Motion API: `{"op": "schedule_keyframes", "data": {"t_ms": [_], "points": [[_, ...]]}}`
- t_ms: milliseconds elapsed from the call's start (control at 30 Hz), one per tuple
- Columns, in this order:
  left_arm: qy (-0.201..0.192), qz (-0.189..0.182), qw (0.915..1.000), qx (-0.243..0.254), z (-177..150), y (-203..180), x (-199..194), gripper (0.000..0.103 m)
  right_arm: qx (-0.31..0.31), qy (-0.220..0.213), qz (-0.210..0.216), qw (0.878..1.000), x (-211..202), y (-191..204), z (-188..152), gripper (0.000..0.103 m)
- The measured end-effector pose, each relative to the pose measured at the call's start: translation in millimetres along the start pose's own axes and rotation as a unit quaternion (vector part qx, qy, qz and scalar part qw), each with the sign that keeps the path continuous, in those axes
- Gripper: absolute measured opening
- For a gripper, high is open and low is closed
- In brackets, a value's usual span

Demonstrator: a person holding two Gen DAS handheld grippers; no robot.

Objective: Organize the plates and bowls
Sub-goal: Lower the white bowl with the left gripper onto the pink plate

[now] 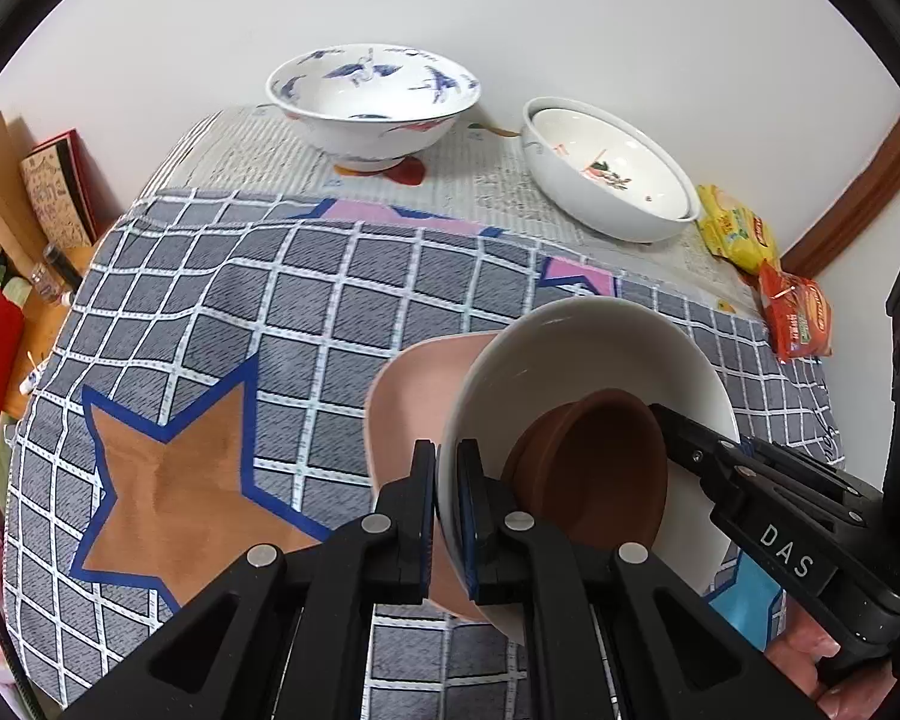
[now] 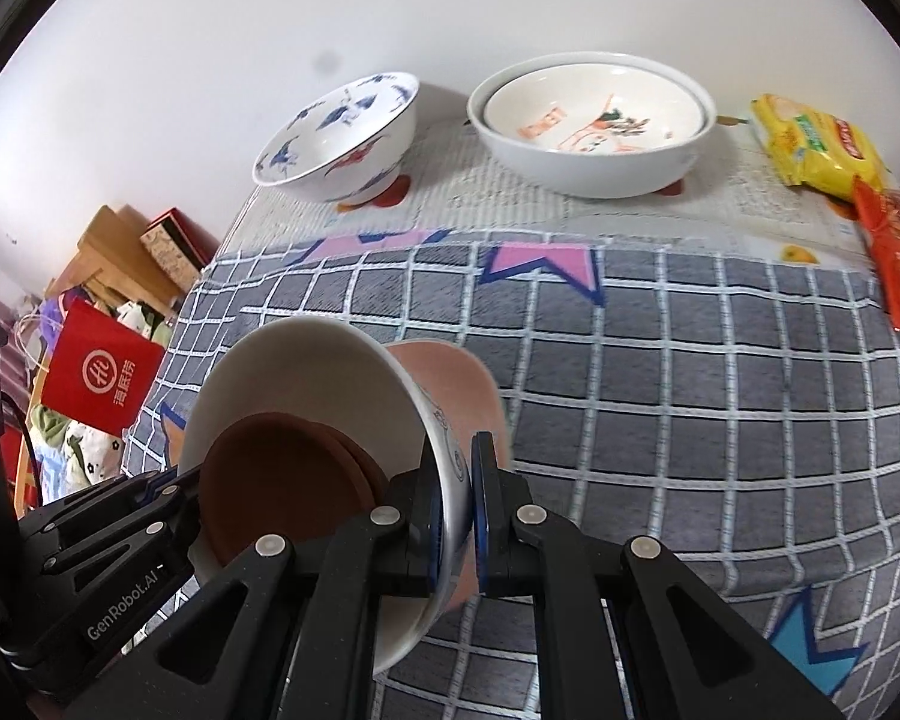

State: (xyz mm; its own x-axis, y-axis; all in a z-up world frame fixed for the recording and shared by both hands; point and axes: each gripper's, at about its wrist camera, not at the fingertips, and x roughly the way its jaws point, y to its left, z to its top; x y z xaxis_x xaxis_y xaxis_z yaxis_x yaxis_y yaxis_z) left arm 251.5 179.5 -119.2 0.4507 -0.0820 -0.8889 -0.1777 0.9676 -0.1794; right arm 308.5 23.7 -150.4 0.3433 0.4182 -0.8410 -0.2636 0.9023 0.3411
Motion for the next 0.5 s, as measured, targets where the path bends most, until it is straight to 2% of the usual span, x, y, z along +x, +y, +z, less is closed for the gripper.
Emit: {"op": "schedule_keyframes", "data": {"t_ms": [500], "points": [[0.020,0.010,0.9997,-0.010,1,11,36,0.008,0.003,0.034,0.001,0.999,39,-3,4,0.009]]}}
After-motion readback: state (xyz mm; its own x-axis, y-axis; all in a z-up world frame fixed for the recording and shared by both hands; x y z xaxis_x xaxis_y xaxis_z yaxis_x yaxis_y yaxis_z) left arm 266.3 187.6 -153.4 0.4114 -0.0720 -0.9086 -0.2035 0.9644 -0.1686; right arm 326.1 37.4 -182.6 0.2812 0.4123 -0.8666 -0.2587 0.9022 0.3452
